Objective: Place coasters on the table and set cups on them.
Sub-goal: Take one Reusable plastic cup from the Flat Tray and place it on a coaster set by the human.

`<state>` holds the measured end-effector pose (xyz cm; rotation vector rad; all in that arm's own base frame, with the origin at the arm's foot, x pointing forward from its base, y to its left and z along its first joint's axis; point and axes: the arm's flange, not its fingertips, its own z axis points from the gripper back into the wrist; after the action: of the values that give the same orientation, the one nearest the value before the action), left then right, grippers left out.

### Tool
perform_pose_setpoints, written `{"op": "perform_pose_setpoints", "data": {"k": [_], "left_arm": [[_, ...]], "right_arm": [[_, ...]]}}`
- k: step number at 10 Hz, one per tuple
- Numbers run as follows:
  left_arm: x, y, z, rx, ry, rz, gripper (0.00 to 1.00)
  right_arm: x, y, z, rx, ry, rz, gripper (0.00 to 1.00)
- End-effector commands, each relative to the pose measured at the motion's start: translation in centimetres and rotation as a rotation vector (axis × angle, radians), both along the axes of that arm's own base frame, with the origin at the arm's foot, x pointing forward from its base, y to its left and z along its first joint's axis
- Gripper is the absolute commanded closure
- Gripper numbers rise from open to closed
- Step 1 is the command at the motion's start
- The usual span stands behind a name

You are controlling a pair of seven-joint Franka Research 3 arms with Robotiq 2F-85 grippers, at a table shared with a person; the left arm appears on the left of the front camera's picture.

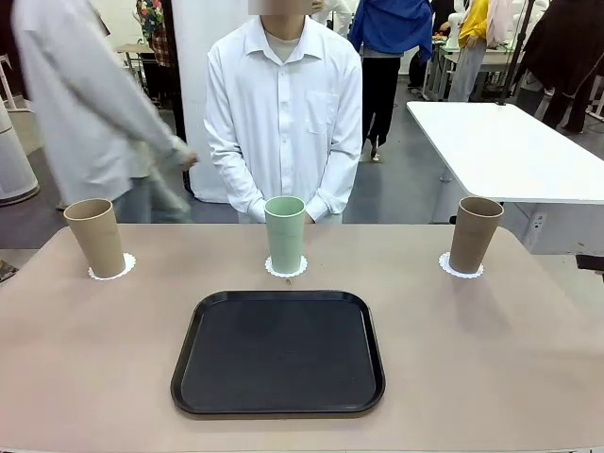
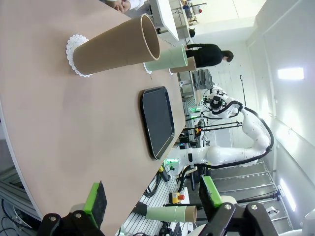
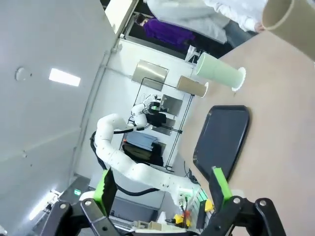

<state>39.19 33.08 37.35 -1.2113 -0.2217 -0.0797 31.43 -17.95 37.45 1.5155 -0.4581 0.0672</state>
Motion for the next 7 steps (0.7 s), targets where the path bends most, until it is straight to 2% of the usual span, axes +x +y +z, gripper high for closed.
{"op": "perform_pose_setpoints", "data": {"k": [1, 4, 7], "left_arm": [[-0.2, -0.1, 0.3, -0.004, -0.008, -0.002, 0.00], [-0.2, -0.1, 0.3, -0.004, -0.008, -0.002, 0.00], [-0.2, -0.1, 0.3, -0.004, -0.008, -0.002, 0.00]], "right_arm": [[1.0, -0.7, -0.3, -0.022, 0.076, 0.010, 0.00], [1.3, -0.8, -2.0, -0.029, 0.187, -0.062, 0.00], [1.6, -0.7, -2.2, -0.051, 0.218, -0.137, 0.00]]}}
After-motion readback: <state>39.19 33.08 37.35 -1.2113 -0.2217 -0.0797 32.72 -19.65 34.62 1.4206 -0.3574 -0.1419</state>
